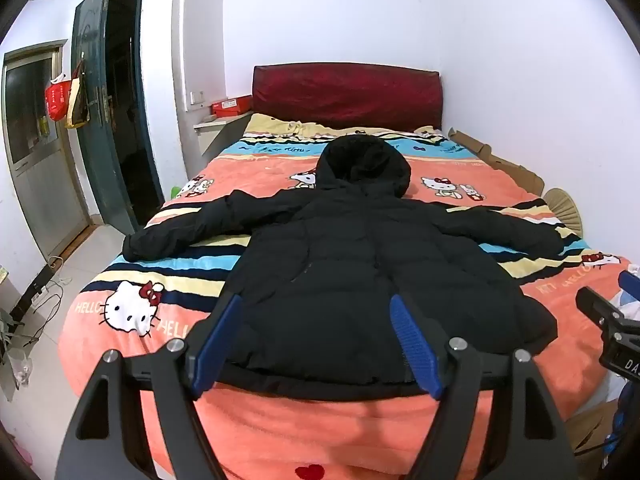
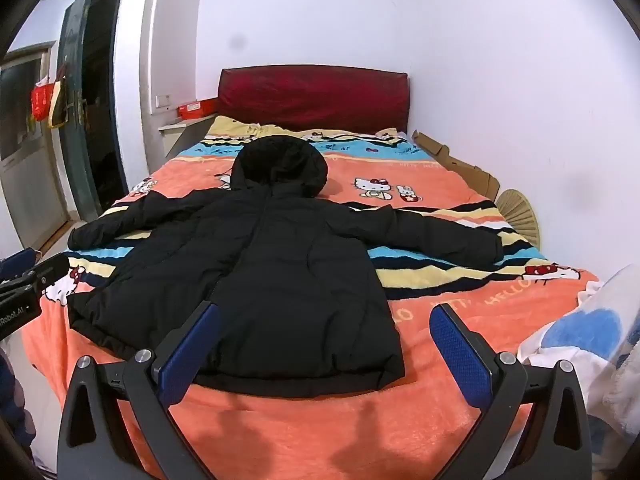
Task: Fold large clothes
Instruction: 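Move both grippers toward the hem of the black jacket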
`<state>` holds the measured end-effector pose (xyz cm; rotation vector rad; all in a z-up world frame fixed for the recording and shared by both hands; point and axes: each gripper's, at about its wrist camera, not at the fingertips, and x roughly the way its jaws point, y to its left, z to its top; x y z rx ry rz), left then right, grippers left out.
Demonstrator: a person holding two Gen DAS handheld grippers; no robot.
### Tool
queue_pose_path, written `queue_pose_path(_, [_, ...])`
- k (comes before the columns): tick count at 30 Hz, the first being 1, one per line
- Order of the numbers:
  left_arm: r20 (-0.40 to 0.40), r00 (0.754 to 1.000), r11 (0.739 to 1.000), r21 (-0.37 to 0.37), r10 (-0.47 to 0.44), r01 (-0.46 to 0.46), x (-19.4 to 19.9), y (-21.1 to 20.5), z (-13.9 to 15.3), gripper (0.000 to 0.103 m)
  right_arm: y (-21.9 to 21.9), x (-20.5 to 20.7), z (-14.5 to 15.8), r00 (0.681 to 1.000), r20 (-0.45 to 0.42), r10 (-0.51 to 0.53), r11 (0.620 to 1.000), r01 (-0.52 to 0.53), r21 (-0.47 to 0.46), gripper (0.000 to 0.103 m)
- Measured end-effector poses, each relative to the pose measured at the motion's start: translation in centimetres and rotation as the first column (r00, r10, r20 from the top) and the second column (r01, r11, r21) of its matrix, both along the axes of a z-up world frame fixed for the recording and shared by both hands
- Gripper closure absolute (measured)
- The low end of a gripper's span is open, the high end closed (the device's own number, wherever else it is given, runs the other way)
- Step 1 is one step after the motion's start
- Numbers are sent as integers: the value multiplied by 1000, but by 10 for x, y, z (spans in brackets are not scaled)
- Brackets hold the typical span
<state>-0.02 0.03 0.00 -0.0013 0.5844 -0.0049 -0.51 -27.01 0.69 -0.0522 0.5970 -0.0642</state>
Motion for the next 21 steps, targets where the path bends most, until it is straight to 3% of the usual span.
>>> queue_pose_path(11, [-8, 1000, 1000, 6, -6, 6, -1, -3, -1, 28, -1, 2, -9, 1000, -12, -5, 1000, 5, -6, 0])
queue_pose_path(21, [-62, 998, 1000, -12, -27, 26, 10, -6, -17, 28, -4, 4, -12, 1000, -21, -7, 1000, 7, 3, 0])
